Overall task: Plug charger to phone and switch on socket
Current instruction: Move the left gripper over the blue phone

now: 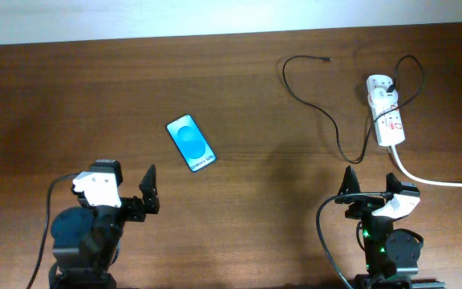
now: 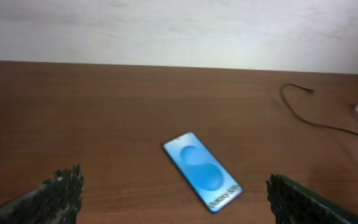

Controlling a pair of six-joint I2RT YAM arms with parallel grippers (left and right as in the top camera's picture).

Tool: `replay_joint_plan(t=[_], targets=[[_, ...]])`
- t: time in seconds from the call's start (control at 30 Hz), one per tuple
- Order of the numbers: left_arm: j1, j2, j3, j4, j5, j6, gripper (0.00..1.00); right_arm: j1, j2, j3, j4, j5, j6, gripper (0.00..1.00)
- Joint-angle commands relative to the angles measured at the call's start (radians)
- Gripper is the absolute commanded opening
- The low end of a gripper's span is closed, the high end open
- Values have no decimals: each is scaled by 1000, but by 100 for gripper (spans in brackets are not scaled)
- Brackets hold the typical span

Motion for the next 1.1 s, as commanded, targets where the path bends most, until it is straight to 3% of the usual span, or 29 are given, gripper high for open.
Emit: replay_joint_plan(t=[0.0,0.33,0.43,0.57,0.63,0.73,0.8,0.9,0.93,1.07], targets=[[3,33,40,-32,116,-10,99,9,-8,-5,-8,-2,-4,98],[3,75,119,-131,129,-79,99,9,-8,-5,-8,-2,-4,98],[3,167,171,-143,130,-160,99,9,-8,-5,-8,-2,-4,98],[-31,380,293,-153,138,-171,99,9,-8,-5,-8,-2,-4,98],[-79,501,367,-148,179,-169,99,9,-8,-5,-8,-2,-4,98],[-100,640,390,-163,405,-170,99,9,-8,-5,-8,-2,-4,98],[-100,693,390,-163,460,-170,99,9,-8,-5,-8,-2,-4,99],[-102,756,390,-137,414,-216,100,9,-8,-5,-8,-2,-4,98],[-119,776,393,-137,301,-319,98,9,-8,-5,-8,-2,-4,98],[-224,802,465,-182,40,-389,100,9,-8,-5,-8,-2,-4,98]])
